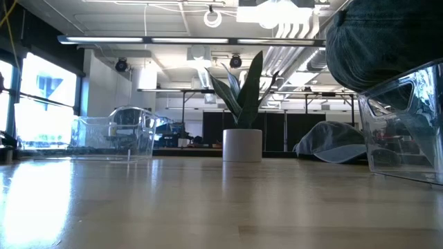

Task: Pick & Place hat
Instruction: Put the left gray cap into the left transparent bin

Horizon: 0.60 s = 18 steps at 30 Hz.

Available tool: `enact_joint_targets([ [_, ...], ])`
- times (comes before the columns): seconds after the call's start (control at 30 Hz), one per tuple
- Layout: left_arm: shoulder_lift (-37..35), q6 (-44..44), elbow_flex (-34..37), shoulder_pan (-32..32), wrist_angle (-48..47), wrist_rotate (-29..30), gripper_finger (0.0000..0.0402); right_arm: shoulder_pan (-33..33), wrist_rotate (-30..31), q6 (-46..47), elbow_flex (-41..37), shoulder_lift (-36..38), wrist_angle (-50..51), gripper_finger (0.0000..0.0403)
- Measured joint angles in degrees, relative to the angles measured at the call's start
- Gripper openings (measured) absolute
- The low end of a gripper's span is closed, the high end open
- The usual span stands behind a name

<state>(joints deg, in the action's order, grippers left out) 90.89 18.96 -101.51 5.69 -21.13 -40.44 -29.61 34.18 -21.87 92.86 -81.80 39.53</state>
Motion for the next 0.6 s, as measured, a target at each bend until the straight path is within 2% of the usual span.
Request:
enact_joint_targets([
  [0.1,-1.71,-8.78,-8.62,-1.73,-19.12,13.54,0.0136,-0.04,-0.05,0.11,0.0,0.0,-0.02,0.0003],
  [0.17,-1.29,-14.01,-14.87,-4.25,-24.86,23.35,0.0116,-0.04,-0.05,0.07,0.0,0.0,-0.24,0.0004],
  [0.2,-1.19,-14.79,-16.81,-5.53,-26.82,25.9,0.0107,-0.04,-0.03,0.05,0.0,0.0,-0.48,0.0006],
  [0.33,-0.49,-12.37,-19.69,-8.76,-26.3,30.98,0.009,-0.02,-0.07,-0.74,0.0,0.0,-1.05,0.0006],
  [0.4,0.9,-13.01,-19.86,-8.7,-25.59,30.42,0.0096,-0.02,-0.05,-1.97,0.0,0.0,-1.29,0.0003],
  [0.53,3.36,-14.12,-19.53,-8.25,-30.41,30.55,0.0142,-0.02,-0.05,-2.65,0.0,0.0,-1.92,0.0006],
  [0.6,6.61,-14.23,-20.04,-7.65,-29.25,28.78,0.0177,-0.02,-0.04,-2.67,0.0,0.0,-2.01,0.0007],
])
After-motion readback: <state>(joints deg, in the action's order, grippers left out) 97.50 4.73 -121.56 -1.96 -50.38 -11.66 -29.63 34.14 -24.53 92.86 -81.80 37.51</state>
